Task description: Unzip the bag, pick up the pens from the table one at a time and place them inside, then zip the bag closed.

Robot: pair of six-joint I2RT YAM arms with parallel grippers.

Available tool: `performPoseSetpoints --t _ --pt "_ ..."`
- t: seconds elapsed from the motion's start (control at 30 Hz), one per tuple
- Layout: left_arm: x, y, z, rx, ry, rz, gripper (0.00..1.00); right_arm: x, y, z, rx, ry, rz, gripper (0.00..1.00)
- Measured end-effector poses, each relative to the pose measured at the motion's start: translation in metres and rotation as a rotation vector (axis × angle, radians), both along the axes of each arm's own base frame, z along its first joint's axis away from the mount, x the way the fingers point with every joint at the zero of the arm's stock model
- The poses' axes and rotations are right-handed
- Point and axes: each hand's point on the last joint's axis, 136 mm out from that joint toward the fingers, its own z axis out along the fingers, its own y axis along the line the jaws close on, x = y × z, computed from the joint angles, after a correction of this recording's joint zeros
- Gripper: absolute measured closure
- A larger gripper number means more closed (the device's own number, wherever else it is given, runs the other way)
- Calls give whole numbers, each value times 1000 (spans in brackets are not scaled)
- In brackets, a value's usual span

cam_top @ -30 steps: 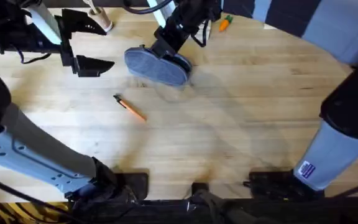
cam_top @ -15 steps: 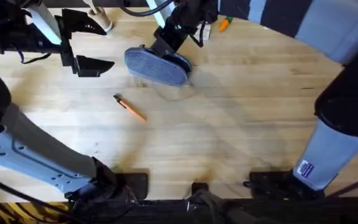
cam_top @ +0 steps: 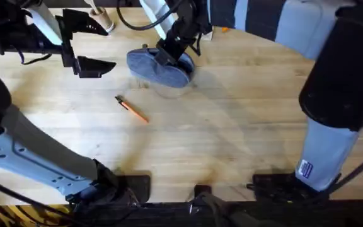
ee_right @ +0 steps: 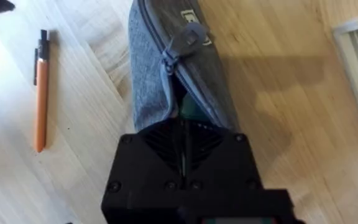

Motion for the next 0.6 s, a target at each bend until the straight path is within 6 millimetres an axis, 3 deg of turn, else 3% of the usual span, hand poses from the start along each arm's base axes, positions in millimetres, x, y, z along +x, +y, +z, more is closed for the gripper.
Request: performPoseSetpoints --t 0.43,0.47,0.6 --pt "0 0 0 1 -2 -1 7 -4 7 -11 -13 8 14 969" --pt "0 0 0 1 -2 -1 7 -4 7 -11 -11 11 9 913" --pt "0 0 0 1 -2 -1 7 -4 7 -12 -13 11 11 352"
